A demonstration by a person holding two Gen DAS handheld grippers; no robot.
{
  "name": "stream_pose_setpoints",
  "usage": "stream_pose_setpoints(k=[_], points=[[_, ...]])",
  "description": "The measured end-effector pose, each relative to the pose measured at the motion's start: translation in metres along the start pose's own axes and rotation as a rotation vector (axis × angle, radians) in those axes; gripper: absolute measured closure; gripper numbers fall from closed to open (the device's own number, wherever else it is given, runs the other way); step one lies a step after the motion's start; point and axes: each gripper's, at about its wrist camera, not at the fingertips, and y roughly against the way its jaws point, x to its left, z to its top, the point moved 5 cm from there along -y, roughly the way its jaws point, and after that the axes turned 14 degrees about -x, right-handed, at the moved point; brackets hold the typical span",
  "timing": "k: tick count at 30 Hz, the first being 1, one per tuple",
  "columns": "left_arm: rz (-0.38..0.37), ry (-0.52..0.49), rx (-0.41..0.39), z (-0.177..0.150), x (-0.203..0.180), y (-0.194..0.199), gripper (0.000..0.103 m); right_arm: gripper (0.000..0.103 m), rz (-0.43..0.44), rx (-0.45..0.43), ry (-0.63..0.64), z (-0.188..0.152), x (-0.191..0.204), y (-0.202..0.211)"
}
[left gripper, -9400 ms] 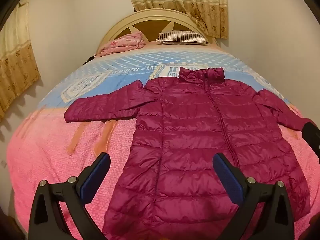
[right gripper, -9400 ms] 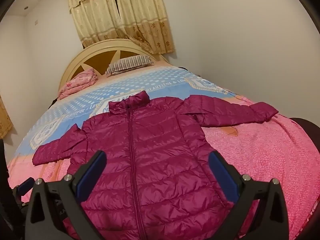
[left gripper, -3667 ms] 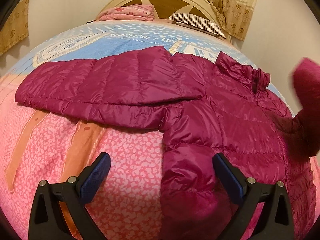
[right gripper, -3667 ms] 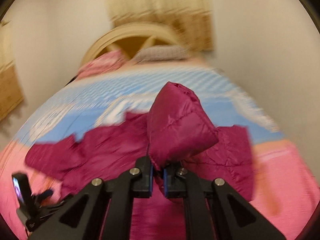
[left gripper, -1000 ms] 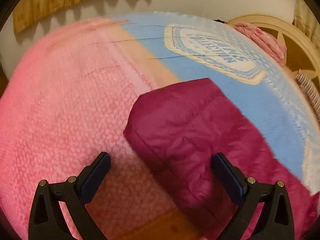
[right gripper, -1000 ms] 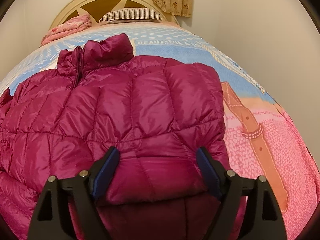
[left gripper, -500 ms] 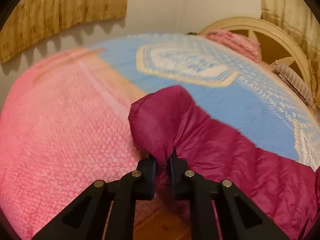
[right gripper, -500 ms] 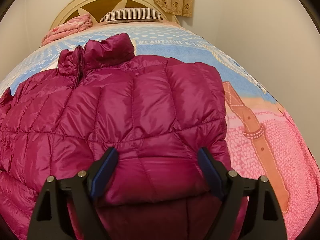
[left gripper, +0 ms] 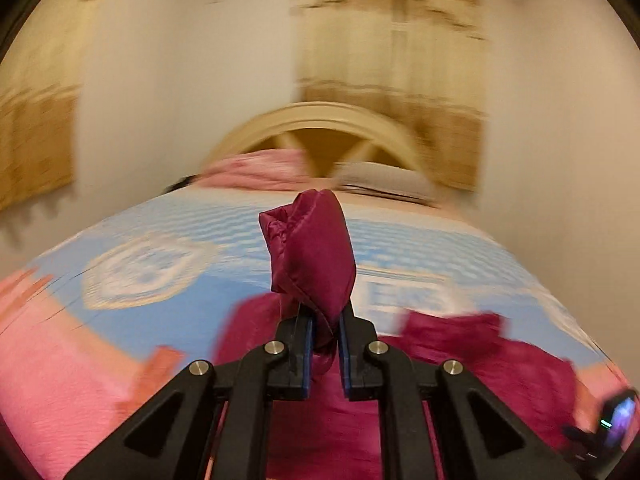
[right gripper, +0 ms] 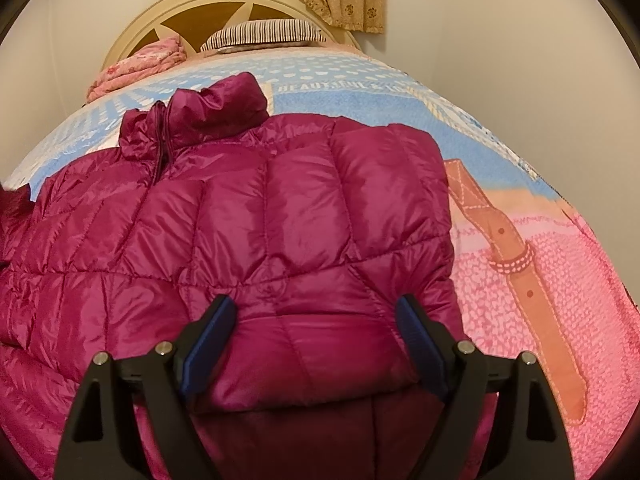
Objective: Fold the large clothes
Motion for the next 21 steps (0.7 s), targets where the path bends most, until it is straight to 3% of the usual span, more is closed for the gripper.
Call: stream_pose_setpoints(k=[5,11,13,16,18,21], points=[[-0.164,-0.065,0.093,-0.045,-0.082,-0.001,0.093,0.017,0.021,-0.005,-0.030,0.001,-0.003,0.001],[-0.296,-0.173,0.338,-0.132,-0.144,-0.008,0.091,0.017,0.048,-0.013,-0.075,0.001,-0.006,0.001],[-0.315,-0.202,0.394,-0.149,-0.154,-0.003,0.083,0.017,0.049,-0.012,-0.077,0.001,-0.006,0.001],[-0.322,-0.202,0.406,-0.153,-0.157,0.013,0.054,0.017,0.051,-0.012,-0.079,0.001,-0.006,0.001],[-0.307,-0.164,0.392,-0.147,-0.148,0.026,0.028,0.017,0.057,-0.015,-0.089,0.002,-0.006,0.001],[-0.285,-0.120,0.354,-0.139,-0.129,0.047,0.019,0.017,0.064,-0.019,-0.102,0.002,-0.009,0.001]])
